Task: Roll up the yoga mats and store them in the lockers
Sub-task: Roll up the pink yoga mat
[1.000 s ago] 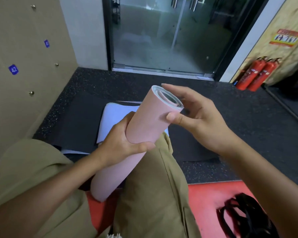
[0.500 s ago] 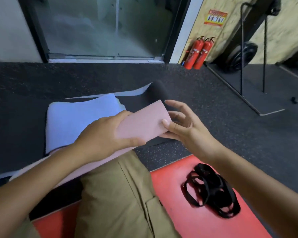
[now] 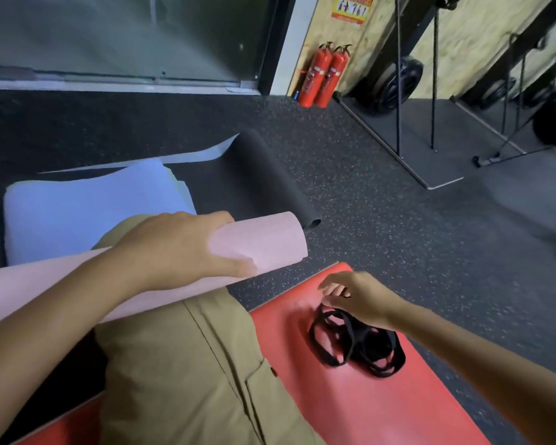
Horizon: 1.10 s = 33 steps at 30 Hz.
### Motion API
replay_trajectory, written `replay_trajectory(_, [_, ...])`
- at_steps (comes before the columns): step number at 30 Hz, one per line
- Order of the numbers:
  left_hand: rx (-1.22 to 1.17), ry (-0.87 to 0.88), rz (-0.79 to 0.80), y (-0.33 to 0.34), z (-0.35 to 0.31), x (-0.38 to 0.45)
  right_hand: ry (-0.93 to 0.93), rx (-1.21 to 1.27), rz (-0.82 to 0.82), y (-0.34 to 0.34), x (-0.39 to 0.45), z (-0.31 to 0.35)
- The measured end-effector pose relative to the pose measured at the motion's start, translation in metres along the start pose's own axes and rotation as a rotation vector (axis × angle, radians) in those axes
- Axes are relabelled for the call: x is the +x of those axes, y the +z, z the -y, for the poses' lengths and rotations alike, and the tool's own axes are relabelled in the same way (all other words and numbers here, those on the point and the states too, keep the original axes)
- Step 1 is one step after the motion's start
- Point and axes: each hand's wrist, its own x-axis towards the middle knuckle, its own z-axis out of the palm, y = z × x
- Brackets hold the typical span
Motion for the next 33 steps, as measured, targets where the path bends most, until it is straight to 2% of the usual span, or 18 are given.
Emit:
replay_trajectory(3, [-0.026,-0.009,0.018,-0.002,-0.005,0.003,-0.066,-0.29,0.142,0.012,0.006,-0.007])
replay_trajectory(6, [0.004,-0.019,0.033,-0.002,-0.01,0.005,-0.105,-0.484,0.199,0.021,0.014,-0.011])
replay_trajectory(10, [-0.005,-0.035,0.046,-0.002,-0.01,0.01,-0.124,-0.55,0.225,0.026,0.021,-0.016])
replay_trajectory(17, [-0.043,-0.035,0.063,0.002,0.002,0.023,-0.141,-0.512,0.193,0.029,0.02,-0.016])
replay_trajectory(20, [-0.066,-0.04,0.074,0.002,0.007,0.026,-0.054,-0.277,0.19,0.018,0.015,-0.004])
replay_trajectory(23, [-0.091,-0.051,0.079,0.001,0.012,0.027,0.095,0.202,0.197,0.008,0.007,0.012])
replay_trajectory(27, [-0.122,-0.05,0.063,0.0,0.016,0.027,0.162,0.941,-0.101,0.006,-0.003,0.044])
replay_trajectory(29, [-0.13,-0.051,0.06,-0.001,0.016,0.025,0.142,1.246,-0.171,0.007,-0.004,0.061])
replay_trajectory(33, [-0.131,-0.051,0.053,-0.001,0.016,0.023,0.113,1.578,-0.198,0.005,-0.001,0.084])
